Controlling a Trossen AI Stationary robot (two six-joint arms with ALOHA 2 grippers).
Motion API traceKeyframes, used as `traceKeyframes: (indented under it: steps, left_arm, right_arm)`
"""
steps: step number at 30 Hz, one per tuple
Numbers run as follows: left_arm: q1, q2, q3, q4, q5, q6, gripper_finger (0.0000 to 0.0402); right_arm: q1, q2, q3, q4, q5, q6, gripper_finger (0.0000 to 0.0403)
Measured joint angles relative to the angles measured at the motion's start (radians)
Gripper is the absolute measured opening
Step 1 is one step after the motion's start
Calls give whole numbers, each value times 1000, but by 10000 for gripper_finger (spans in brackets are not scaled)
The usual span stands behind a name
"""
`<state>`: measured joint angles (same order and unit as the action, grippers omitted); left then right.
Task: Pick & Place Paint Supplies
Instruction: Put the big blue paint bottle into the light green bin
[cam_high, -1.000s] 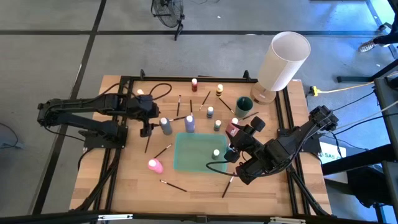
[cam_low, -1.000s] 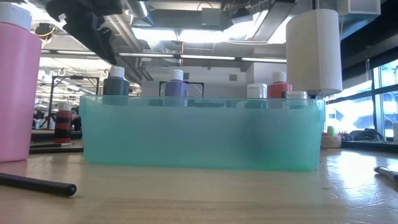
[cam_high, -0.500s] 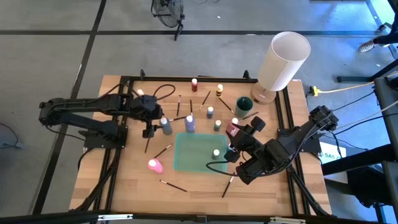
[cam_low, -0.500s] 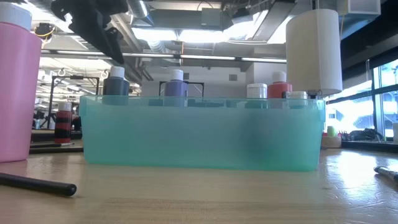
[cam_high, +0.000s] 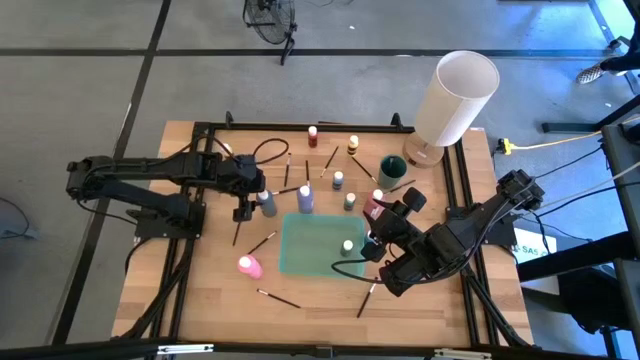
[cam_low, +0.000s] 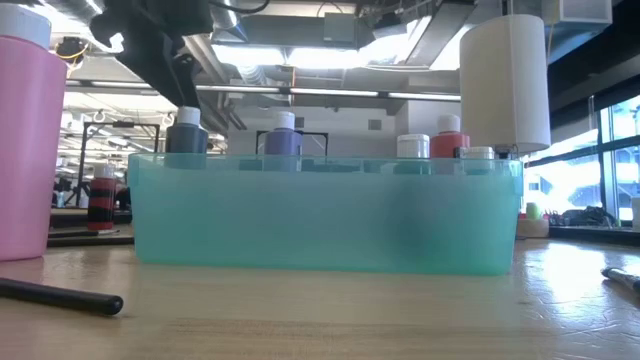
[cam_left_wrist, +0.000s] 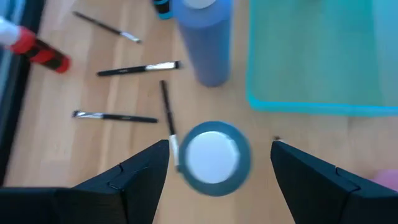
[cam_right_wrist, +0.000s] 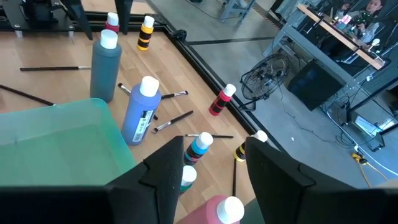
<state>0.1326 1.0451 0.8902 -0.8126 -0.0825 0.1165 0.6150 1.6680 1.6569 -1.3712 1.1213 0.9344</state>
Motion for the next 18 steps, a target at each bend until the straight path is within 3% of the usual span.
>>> traceKeyframes:
  steps: [18]
  left_arm:
    - [0,35,0,-7,-29,-26,278]
  right_arm:
    - [0,0,0,-1,0,0,175]
